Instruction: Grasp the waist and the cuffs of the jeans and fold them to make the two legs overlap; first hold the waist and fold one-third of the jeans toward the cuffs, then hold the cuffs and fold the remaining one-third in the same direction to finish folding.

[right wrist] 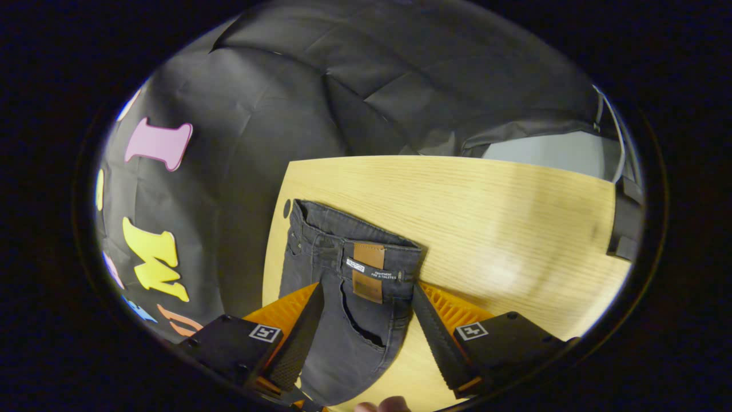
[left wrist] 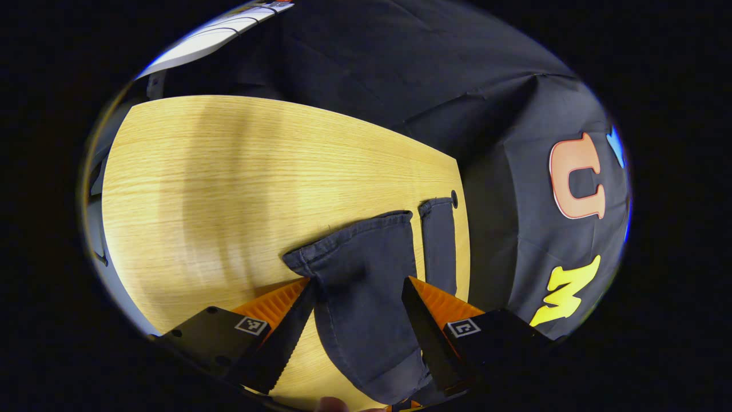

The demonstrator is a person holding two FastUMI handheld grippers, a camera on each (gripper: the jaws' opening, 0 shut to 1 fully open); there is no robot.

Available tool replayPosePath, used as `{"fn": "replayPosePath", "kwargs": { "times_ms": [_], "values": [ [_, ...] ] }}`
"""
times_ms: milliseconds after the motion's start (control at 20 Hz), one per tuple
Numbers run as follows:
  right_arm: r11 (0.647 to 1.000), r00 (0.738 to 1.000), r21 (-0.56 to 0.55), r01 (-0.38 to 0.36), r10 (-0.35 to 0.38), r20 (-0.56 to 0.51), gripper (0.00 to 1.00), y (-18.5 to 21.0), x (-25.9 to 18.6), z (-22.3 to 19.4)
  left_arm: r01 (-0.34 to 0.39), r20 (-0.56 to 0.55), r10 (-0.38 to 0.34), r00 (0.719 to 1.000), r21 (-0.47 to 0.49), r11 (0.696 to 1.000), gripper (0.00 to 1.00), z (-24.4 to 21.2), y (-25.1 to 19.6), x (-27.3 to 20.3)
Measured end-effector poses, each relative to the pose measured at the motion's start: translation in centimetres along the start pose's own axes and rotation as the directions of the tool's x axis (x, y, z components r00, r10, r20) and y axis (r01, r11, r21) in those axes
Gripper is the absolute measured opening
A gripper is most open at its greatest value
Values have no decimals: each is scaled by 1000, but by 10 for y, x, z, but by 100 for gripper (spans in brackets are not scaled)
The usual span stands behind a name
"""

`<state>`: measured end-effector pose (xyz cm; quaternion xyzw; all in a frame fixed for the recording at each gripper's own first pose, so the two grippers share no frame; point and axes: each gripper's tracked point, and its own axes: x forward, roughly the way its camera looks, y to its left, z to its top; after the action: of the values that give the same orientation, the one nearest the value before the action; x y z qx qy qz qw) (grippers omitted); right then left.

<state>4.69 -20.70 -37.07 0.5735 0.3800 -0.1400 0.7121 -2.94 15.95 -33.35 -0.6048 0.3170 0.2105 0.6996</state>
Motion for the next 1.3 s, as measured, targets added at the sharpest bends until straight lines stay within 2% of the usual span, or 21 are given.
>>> {"fn": "replayPosePath", "kwargs": {
  "times_ms": [50, 100, 150, 200, 350, 400, 450, 500, 550, 650, 700, 750, 800, 850, 900, 1050, 1300],
  "values": [
    [1000, 1000, 18, 4, -4, 1, 94, 0, 3, -1, -10, -5, 10, 1000, 8, 1000, 98, 0, 0, 4],
    [999, 1000, 30, 10, -10, 4, 84, 1, 6, -1, -14, -12, 14, 1000, 16, 1000, 96, -1, -1, 6],
    [999, 1000, 34, 8, -8, 5, 75, 2, 6, -2, -15, -19, 15, 1000, 20, 1000, 88, -3, -2, 9],
    [999, 1000, 33, 9, -9, 3, 82, 1, 8, -2, -12, -30, 13, 999, 20, 1000, 86, -4, -6, 12],
    [998, 999, 32, 50, -50, 9, 63, -3, 21, 2, -1, -52, 2, 999, 14, 1000, 75, -7, -10, 19],
    [997, 997, 33, 76, -76, 11, 52, -5, 27, 3, 4, -53, -3, 999, 13, 1000, 84, -7, -12, 22],
    [995, 996, 35, 88, -89, 17, 43, -6, 33, 4, 1, -55, 0, 998, 12, 1000, 66, -9, -11, 25],
    [995, 996, 31, 90, -90, 16, 34, -5, 36, 3, -3, -59, 4, 998, 11, 1000, 61, -9, -11, 29],
    [995, 996, 19, 93, -93, 12, 24, -3, 35, 1, 5, -61, -4, 998, 9, 1000, 39, -10, -14, 31],
    [991, 991, 6, 136, -136, 12, 21, -6, 36, 4, -6, -61, 7, 998, 12, 1000, 41, -10, -13, 36],
    [990, 990, 4, 139, -139, 8, 18, -6, 39, 3, -2, -68, 3, 998, 14, 1000, 15, -10, -15, 36],
    [989, 989, 1, 150, -150, 4, 18, -5, 35, 2, 6, -72, -5, 997, 16, 1000, 12, -10, -19, 34],
    [988, 988, -2, 151, -151, -2, 8, -4, 38, 2, 0, -76, 1, 997, 22, 1000, 9, -10, -20, 33],
    [990, 990, 1, 142, -142, -3, 8, -2, 36, 3, -6, -83, 9, 997, 35, 999, 6, -11, -21, 30],
    [992, 992, 10, 128, -128, -6, 4, 3, 31, 5, -17, -88, 21, 996, 50, 999, 5, -9, -21, 25],
    [997, 997, 13, 72, -72, -4, 8, 21, 16, 5, -46, -102, 51, 994, 54, 997, 3, -5, -29, 7],
    [999, 999, -34, -40, 40, 4, 8, 84, -7, 6, -23, -122, 31, 992, 68, 997, 4, 2, -65, -14]
  ]
}}
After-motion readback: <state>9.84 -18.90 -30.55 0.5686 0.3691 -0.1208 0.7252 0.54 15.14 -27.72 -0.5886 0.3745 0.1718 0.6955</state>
